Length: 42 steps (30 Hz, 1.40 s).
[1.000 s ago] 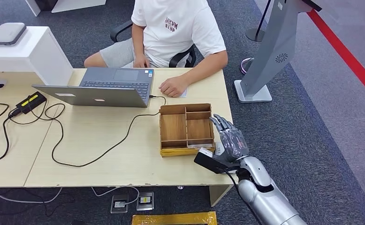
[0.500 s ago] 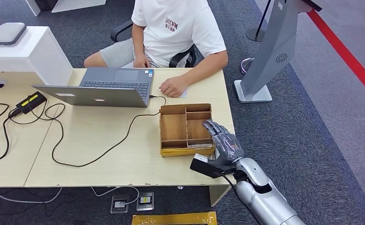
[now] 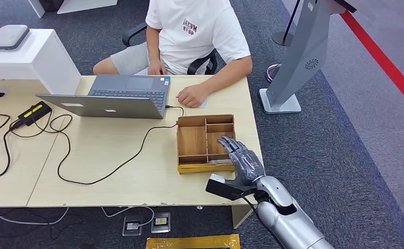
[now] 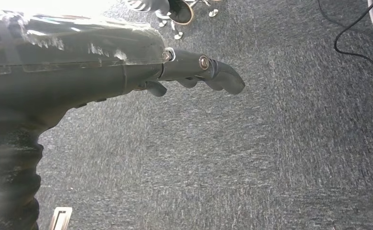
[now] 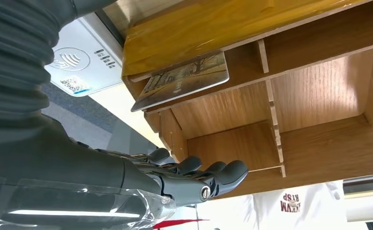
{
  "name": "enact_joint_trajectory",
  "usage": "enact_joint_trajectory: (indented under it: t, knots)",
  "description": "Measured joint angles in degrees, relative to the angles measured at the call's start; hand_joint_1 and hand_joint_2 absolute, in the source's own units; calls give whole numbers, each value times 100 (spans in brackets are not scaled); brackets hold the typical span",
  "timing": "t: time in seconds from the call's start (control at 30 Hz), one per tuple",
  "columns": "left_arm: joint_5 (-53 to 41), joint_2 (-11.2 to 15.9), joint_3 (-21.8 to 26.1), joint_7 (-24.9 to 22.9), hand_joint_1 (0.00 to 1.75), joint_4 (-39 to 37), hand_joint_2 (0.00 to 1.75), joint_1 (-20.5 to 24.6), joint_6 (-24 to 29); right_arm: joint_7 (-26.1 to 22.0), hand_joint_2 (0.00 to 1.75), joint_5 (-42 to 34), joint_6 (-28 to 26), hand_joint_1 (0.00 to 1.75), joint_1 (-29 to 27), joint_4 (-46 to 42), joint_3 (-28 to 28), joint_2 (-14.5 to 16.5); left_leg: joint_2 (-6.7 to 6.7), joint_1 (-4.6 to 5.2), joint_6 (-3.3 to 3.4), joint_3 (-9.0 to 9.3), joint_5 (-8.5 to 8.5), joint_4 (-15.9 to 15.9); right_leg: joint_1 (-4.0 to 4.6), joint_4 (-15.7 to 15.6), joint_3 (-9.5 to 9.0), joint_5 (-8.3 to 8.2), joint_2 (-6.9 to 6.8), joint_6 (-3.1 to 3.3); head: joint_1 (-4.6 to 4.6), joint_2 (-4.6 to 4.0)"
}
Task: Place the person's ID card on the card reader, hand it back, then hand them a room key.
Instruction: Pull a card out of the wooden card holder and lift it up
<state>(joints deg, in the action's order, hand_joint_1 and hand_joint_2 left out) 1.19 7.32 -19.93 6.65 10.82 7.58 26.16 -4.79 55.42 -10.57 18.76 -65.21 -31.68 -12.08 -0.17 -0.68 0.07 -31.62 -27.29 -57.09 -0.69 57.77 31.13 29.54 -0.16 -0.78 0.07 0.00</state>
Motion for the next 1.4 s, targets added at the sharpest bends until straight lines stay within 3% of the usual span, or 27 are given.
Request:
enact_joint_trajectory:
  t: [0.53, 0.57, 0.67, 0.7, 1.4]
  knots:
    - [-10, 0, 0, -1, 0, 0, 175, 0, 10, 44, 175, -168, -140, 3, 65, 91, -19, -1, 0, 0, 0, 0, 0, 0, 0, 0, 0, 0, 0, 0, 0, 0]
    - [-12, 0, 0, -1, 0, 0, 175, 0, 10, 46, 175, -171, -142, 31, 65, 91, -19, -1, 0, 0, 0, 1, 0, 0, 0, 0, 0, 0, 0, 0, 0, 0]
    - [-22, 0, 0, -1, 0, 0, 175, 0, 9, 55, 175, -193, -147, 159, 65, 93, -19, -2, 0, 0, 0, 1, 0, 0, 0, 0, 1, 0, 0, 0, 0, 0]
    - [-30, 0, 0, -1, 0, 0, 175, 0, 9, 60, 175, -207, -150, 175, 65, 93, -19, -2, 0, 0, 0, 1, 0, 0, 0, 0, 1, 0, 1, 0, 0, 0]
    - [-69, 5, 0, 20, 0, 0, 175, 0, 2, 109, 175, -379, -85, 175, 36, 93, -16, -12, 0, 0, 0, 2, 0, 0, 0, 0, 1, 0, 2, 0, 0, 0]
